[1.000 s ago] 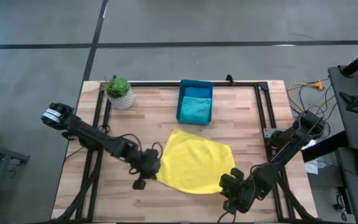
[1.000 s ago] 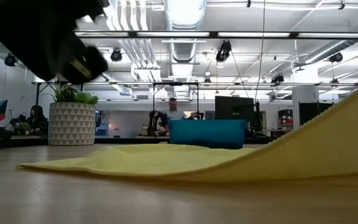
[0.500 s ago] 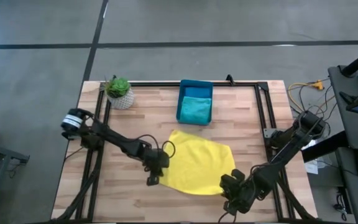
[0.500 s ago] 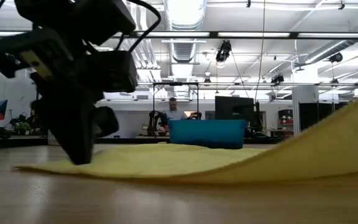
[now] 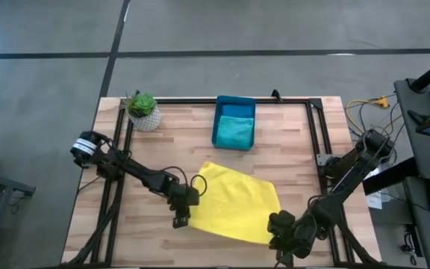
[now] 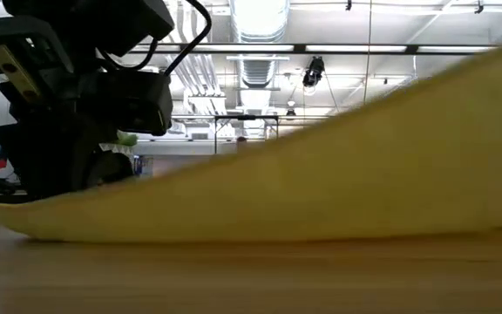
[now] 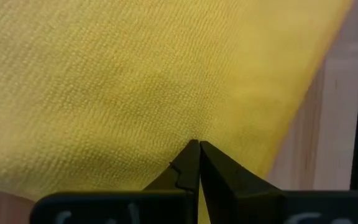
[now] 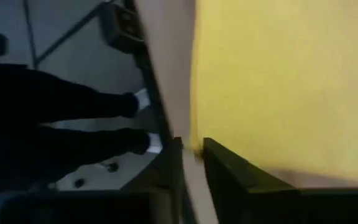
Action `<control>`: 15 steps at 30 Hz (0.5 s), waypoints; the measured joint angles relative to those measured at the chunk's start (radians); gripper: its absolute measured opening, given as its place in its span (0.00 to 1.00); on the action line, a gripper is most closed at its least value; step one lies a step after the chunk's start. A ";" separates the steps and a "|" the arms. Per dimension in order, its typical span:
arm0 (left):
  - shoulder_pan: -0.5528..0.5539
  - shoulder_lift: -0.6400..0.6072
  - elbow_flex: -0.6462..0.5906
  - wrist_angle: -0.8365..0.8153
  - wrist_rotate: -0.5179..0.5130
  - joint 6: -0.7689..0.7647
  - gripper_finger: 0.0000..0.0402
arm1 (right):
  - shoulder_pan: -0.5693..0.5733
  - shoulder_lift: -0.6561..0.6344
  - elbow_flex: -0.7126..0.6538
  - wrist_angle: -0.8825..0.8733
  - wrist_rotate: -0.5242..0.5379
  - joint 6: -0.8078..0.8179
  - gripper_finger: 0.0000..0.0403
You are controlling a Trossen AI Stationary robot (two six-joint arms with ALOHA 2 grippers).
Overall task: Fold microfiber towels
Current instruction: Fold the yellow microfiber cloth
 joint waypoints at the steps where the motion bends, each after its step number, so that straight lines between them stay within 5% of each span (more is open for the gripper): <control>1: 0.000 -0.002 0.000 0.000 0.000 0.000 0.00 | 0.004 -0.010 0.000 0.002 -0.001 0.008 0.18; 8: 0.000 -0.088 0.002 0.004 -0.017 0.004 0.00 | 0.020 -0.075 0.000 -0.061 0.087 0.046 0.38; 11: 0.006 -0.154 0.003 0.012 -0.090 0.029 0.00 | 0.006 -0.079 -0.001 -0.220 0.205 0.138 0.39; 15: 0.061 -0.179 0.013 0.026 -0.140 0.125 0.00 | -0.066 -0.071 -0.061 -0.304 0.238 0.224 0.35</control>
